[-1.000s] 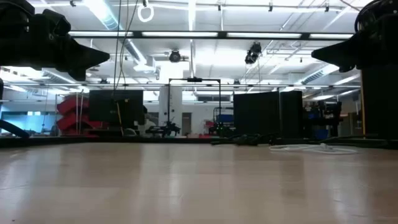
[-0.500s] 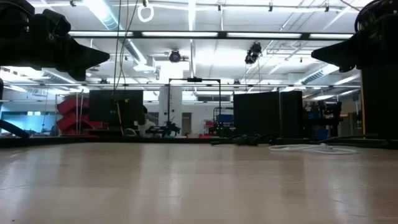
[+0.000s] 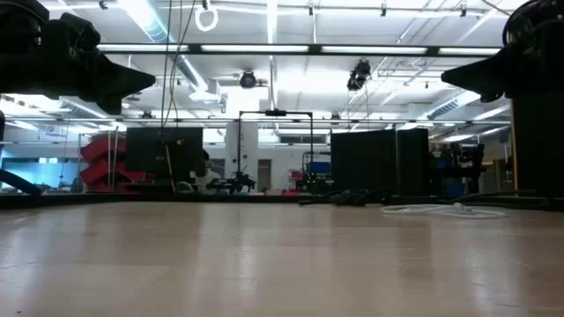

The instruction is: Insert USB

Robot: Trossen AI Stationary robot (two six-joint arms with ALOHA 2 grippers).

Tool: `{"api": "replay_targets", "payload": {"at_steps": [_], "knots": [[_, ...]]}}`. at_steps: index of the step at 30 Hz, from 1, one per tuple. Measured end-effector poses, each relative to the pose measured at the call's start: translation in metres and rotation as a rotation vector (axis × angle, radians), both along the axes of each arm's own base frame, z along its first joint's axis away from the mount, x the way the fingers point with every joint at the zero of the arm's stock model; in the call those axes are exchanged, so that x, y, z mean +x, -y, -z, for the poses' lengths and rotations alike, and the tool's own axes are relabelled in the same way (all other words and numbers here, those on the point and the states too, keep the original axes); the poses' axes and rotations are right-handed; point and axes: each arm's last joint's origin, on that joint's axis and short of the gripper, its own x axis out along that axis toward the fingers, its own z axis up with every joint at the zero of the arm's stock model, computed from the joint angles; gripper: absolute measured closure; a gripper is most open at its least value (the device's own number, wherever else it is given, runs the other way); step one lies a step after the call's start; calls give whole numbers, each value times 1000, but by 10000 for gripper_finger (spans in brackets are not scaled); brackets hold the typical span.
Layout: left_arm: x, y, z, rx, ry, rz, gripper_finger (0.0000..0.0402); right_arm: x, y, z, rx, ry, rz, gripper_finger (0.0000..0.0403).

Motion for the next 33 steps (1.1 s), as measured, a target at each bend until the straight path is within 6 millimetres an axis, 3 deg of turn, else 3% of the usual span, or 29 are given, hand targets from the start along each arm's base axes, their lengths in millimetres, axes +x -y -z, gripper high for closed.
{"api": "replay_targets", "payload": {"at_steps": [21,33], "knots": [[0,0,0,0,0,0,401,0,0,0,0,0,0,355],[0,0,0,0,0,0,401,0,0,0,0,0,0,372]]}}
